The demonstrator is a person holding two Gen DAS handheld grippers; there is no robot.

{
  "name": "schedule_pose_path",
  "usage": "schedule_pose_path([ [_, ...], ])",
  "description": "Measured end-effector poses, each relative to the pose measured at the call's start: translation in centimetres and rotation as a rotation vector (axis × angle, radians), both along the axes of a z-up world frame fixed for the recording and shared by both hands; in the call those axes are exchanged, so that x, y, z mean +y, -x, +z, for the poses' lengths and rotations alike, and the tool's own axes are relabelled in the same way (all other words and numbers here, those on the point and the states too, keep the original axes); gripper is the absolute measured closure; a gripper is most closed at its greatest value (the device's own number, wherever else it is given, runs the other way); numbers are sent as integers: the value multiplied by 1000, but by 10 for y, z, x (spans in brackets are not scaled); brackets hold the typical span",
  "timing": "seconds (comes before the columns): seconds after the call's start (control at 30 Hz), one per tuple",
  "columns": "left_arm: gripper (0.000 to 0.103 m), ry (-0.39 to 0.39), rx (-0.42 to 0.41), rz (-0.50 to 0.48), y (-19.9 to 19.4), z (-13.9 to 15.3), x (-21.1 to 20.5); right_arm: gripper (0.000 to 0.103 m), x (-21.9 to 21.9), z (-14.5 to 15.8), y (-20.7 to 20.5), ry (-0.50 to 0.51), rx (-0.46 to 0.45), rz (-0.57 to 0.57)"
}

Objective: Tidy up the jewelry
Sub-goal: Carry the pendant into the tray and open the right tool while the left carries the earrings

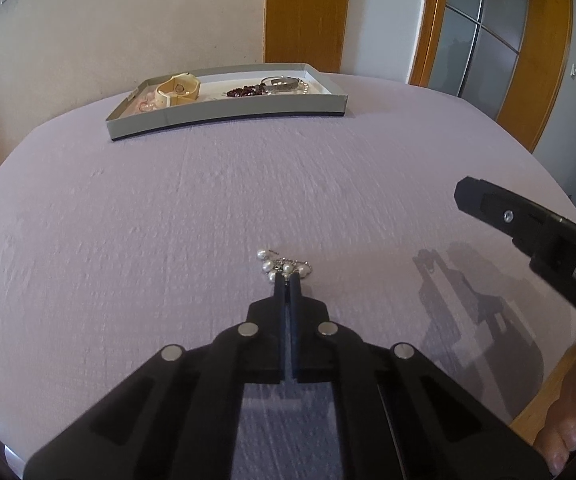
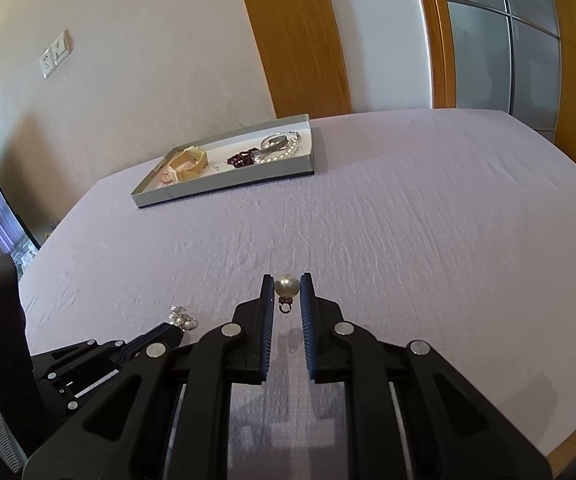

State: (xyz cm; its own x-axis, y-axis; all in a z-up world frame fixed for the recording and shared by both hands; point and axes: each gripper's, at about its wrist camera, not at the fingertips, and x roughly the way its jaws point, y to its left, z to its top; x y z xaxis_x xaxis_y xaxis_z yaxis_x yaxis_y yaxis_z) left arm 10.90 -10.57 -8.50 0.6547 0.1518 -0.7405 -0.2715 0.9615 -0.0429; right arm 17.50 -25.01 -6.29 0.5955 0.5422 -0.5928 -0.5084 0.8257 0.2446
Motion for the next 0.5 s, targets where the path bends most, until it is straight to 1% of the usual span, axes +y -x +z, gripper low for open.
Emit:
schedule_pose_path([
  [0.13, 101, 6, 3, 3, 3, 0, 7, 89, 2, 2, 1, -2, -5, 9],
  [0.27, 101, 48, -1, 13, 5, 7, 32, 89, 4, 5, -1, -6, -11, 17],
  [0.33, 101, 56, -12, 26, 6, 15, 47, 89, 5, 7, -2, -8, -17, 21],
  [0.5, 101, 55, -56, 54, 10, 47, 83, 89, 12, 15, -6, -17, -23, 40],
])
